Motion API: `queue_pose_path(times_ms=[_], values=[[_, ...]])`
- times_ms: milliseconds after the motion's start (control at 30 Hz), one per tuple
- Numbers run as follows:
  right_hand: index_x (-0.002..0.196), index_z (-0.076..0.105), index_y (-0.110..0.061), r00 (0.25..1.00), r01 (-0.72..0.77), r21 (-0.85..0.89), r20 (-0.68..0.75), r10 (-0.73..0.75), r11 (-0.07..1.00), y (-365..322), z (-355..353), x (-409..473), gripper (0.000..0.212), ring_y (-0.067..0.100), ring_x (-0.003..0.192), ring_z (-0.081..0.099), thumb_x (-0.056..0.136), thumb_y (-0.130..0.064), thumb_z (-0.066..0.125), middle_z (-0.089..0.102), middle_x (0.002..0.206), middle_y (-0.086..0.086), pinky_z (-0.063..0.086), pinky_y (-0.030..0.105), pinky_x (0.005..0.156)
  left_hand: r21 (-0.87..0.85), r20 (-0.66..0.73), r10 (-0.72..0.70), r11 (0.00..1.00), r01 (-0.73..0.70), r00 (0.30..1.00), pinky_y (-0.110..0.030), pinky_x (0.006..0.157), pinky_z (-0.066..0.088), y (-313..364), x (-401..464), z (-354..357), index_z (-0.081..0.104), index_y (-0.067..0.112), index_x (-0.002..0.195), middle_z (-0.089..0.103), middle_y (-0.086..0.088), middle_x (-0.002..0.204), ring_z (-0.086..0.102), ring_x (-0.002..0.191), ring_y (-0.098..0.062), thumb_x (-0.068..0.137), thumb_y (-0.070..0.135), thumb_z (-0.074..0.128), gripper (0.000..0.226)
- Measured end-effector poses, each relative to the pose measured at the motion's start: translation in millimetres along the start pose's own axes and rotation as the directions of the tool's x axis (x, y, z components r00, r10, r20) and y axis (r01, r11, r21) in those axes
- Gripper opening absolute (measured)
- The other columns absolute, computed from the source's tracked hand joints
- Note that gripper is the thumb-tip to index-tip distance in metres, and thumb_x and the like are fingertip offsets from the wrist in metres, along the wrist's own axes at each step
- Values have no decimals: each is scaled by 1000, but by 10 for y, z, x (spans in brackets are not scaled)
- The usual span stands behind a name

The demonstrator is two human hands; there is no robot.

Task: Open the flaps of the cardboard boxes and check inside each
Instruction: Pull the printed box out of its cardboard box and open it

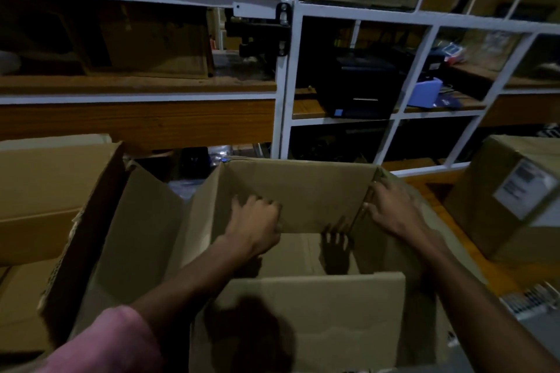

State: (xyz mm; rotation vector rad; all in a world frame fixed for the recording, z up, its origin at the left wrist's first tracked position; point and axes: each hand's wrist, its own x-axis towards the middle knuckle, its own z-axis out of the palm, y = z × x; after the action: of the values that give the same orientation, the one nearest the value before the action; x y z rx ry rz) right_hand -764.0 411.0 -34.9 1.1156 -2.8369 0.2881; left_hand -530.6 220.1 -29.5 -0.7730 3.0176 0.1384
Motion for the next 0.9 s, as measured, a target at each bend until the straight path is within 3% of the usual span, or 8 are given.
queue_pose_path(times_ms=[100, 200, 300, 500, 600, 667, 767, 900], values=[[145, 37, -20, 987, -158, -23, -6, 158, 987, 287, -82, -291, 58, 34, 135, 43, 94, -36, 60, 39, 152, 14, 39, 54, 109, -42, -61, 67, 997, -70, 996, -57, 113, 30, 185, -82, -7, 56, 20, 132, 62, -6, 129, 52, 122, -28, 99, 35, 46, 38], [146, 33, -18, 984, -172, 114, 68, 166, 978, 456, -102, -502, 59, 24, 101, 60, 94, -21, 61, 57, 129, 13, 54, 41, 83, -83, -73, 63, 994, -69, 995, -54, 107, 37, 218, -189, 37, 59, 20, 127, 64, -5, 124, 55, 117, -26, 99, 36, 47, 35], [148, 28, -22, 988, -147, 264, 90, 127, 953, 482, -95, -636, 64, 21, 94, 63, 94, -14, 60, 61, 118, 10, 57, 44, 80, -126, -123, 50, 990, -66, 991, -47, 97, 45, 206, -298, 113, 63, 19, 118, 67, -4, 118, 59, 108, -26, 98, 36, 47, 31], [147, 30, -23, 987, -158, 187, 22, 157, 969, 422, -85, -673, 66, 17, 79, 64, 92, -17, 65, 63, 106, 7, 59, 37, 67, -205, -293, 21, 975, -84, 956, -41, 78, 53, 159, -503, 202, 66, 20, 104, 69, -1, 104, 63, 92, -24, 100, 39, 44, 29], [137, 42, -19, 983, -168, 158, -54, 178, 973, 414, -61, -732, 52, 14, 73, 62, 91, -15, 65, 62, 96, 3, 56, 32, 60, -121, -440, 103, 978, -172, 892, -38, 70, 51, 139, -624, 236, 66, 20, 96, 68, 0, 92, 63, 83, -23, 102, 41, 38, 36], [127, 53, -14, 966, -137, 192, -191, 174, 972, 393, -55, -800, 36, 16, 77, 61, 92, -13, 63, 63, 97, 5, 53, 31, 63, 41, -510, 277, 953, -299, 814, -36, 71, 50, 113, -711, 280, 68, 20, 101, 69, 0, 96, 64, 85, -22, 104, 41, 33, 41], [119, 59, -12, 899, -52, 263, -407, 160, 963, 312, 21, -988, 23, 28, 103, 58, 98, -18, 53, 63, 113, 13, 47, 46, 89, 260, -520, 504, 863, -434, 690, -40, 89, 50, -21, -822, 456, 68, 17, 119, 69, -1, 120, 63, 110, -21, 107, 41, 39, 40], [117, 63, -10, 851, -69, 285, -483, 206, 956, 110, 331, -1477, 44, 37, 125, 44, 100, -38, 33, 57, 132, 16, 34, 56, 101, 355, -610, 485, 875, -331, 627, -51, 106, 42, -224, -1009, 666, 71, 20, 116, 67, -2, 130, 55, 130, -27, 103, 46, 52, 35]])
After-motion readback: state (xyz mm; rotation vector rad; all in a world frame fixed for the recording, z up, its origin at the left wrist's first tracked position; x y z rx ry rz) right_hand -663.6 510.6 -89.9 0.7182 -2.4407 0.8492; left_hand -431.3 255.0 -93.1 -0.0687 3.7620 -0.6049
